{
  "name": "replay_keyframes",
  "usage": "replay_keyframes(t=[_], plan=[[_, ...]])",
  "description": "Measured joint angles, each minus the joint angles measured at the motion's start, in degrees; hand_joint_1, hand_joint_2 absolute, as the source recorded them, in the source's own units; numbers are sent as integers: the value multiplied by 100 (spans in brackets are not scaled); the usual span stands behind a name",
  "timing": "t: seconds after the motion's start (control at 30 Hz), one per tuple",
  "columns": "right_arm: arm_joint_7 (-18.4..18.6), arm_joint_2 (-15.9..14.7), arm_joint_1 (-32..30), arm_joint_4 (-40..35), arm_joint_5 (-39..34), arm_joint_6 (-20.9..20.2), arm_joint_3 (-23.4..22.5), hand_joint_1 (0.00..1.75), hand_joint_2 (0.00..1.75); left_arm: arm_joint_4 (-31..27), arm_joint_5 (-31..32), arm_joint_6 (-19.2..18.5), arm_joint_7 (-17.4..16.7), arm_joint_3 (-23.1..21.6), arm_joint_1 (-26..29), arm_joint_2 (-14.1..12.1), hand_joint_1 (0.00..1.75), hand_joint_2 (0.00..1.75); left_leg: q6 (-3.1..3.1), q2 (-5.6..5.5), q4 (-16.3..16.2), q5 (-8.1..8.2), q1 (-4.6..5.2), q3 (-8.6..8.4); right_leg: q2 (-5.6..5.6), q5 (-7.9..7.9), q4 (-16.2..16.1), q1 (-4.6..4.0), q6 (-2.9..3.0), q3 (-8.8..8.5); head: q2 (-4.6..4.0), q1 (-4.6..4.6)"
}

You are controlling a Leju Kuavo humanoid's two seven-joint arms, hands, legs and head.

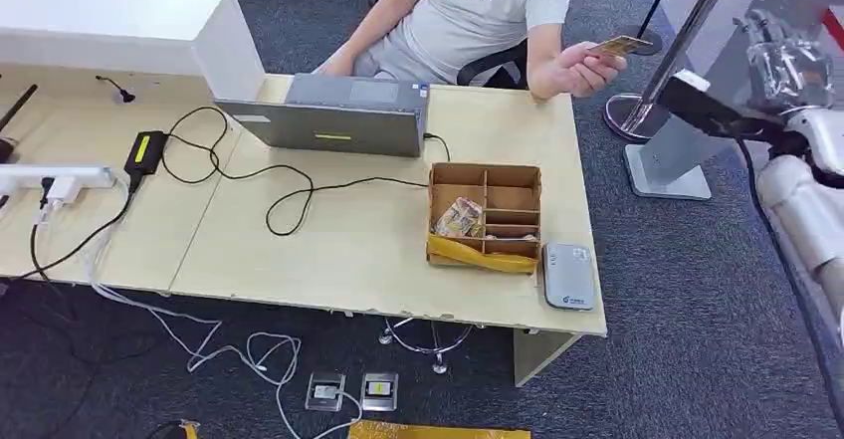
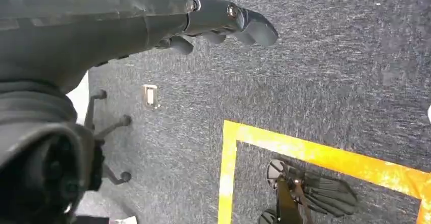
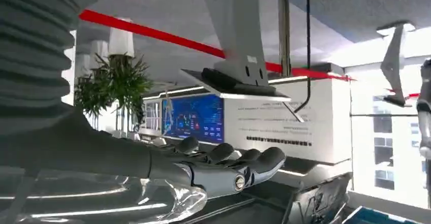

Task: Pass the card to the sensor for recognition and then transmit it.

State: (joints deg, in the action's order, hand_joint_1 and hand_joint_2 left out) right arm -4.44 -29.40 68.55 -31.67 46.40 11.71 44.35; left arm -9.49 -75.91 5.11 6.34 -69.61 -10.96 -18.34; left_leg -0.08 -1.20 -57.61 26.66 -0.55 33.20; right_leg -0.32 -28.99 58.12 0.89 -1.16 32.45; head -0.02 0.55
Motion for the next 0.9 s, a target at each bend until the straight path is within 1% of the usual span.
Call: replay_keyframes(t=[0.1,0.17,0.27,0.57,0.6,0.63,0.73,0.9], plan=[[31,138,-101,148,120,72,135,0,175,0,-18,29,-136,-37,1,-2,0,0,0,4,0,1,1,0,7,0,-1,1,0,5,0,-2],[35,199,-147,221,179,94,197,0,175,0,-26,44,-169,-39,1,0,0,0,0,5,-1,1,0,0,4,0,-1,0,0,4,0,-4],[50,289,-192,300,260,79,258,0,175,0,-33,53,-177,-42,7,-2,0,0,-1,5,0,0,0,0,4,0,-1,0,0,5,0,-4],[-63,470,-198,439,402,53,337,0,175,0,-7,-26,-153,-68,7,0,0,0,-1,6,0,0,0,0,5,0,-1,0,0,6,-2,-2],[-74,483,-198,453,402,53,337,168,175,0,7,-37,-143,-76,7,0,0,0,-1,6,0,0,0,0,5,0,-1,0,0,5,0,-4],[-96,503,-199,463,400,64,337,175,175,0,13,-44,-129,-81,8,0,0,0,-1,6,0,0,0,0,5,0,-1,0,0,6,0,-4],[-214,551,-210,496,400,64,319,175,175,0,89,-61,-68,-94,9,11,0,0,-1,7,0,0,0,0,6,0,-1,0,0,5,0,-2],[-256,621,-258,533,418,85,265,175,175,0,114,-46,-46,-129,10,28,0,0,-1,7,-1,0,0,0,5,0,-1,0,0,5,0,-4]])
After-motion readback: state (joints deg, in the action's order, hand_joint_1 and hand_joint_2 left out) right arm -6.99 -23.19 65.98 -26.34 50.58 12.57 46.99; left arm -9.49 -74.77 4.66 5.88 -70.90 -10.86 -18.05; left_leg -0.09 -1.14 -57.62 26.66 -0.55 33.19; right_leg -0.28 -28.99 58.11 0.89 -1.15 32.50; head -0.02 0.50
